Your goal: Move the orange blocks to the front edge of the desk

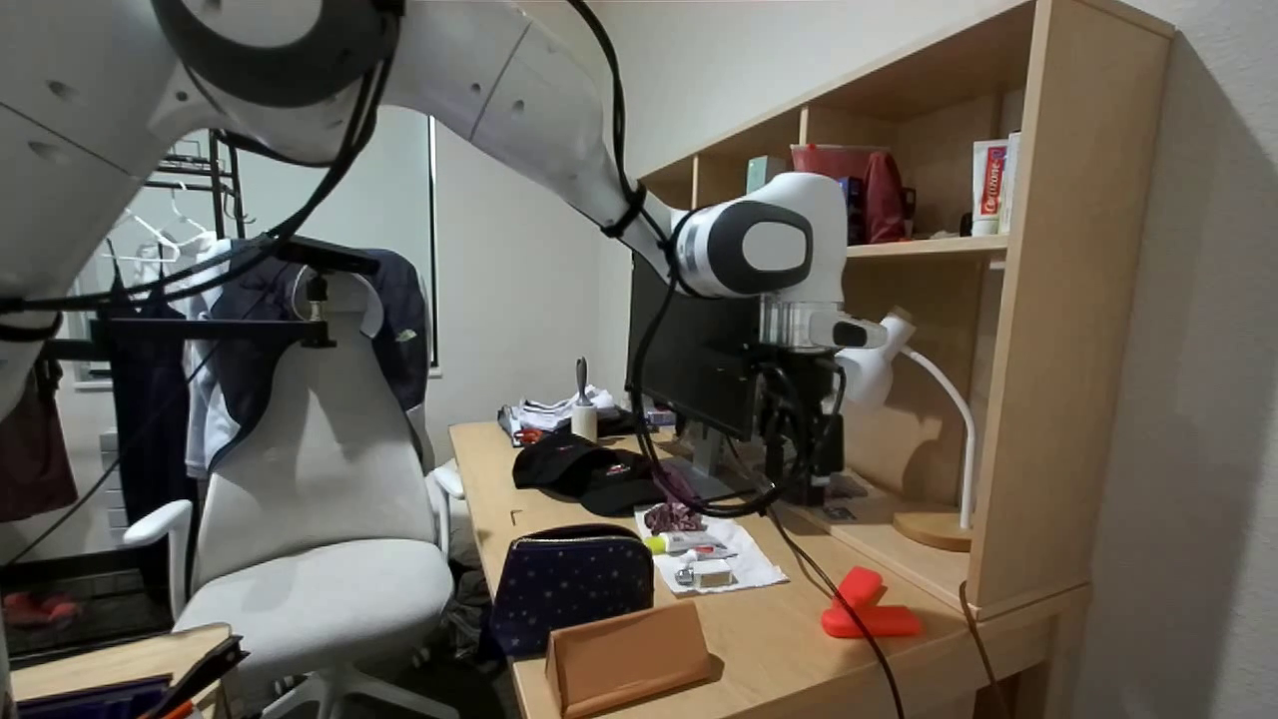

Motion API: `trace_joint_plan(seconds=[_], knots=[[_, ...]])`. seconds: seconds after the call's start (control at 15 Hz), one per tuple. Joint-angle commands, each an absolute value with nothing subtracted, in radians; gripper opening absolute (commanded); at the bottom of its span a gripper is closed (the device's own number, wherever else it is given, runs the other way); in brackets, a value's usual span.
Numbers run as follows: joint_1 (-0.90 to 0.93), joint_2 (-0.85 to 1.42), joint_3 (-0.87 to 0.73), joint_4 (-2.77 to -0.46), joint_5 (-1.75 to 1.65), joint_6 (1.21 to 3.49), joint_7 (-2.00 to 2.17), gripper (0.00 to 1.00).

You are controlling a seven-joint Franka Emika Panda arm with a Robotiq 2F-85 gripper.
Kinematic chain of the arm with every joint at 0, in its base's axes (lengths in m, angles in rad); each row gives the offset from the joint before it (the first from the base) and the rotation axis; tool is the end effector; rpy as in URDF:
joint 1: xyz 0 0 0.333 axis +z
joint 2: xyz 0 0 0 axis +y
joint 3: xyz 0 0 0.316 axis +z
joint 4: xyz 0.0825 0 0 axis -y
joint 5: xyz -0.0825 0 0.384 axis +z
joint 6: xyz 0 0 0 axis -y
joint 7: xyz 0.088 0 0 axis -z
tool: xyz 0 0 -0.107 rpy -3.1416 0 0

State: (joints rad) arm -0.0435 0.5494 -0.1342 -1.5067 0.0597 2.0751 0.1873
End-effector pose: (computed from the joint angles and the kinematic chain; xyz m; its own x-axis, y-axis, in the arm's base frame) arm 0.6954 -0.1065 0.3506 0.9310 -0.3640 0.0269 -0.3644 -0.9312 0.0122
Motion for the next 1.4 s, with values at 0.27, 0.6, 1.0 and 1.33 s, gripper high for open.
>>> trace_joint_plan(seconds=[0.27, 0.6, 1.0, 1.33], knots=[[-0.060, 0.572, -0.116, -1.481, 0.051, 2.073, 0.192, 1.00], [-0.098, 0.670, -0.104, -1.400, 0.159, 2.086, 0.297, 1.00], [-0.125, 0.839, -0.122, -1.224, 0.181, 2.137, 0.357, 1.00], [-0.151, 0.981, -0.103, -1.028, 0.154, 2.089, 0.266, 1.00]])
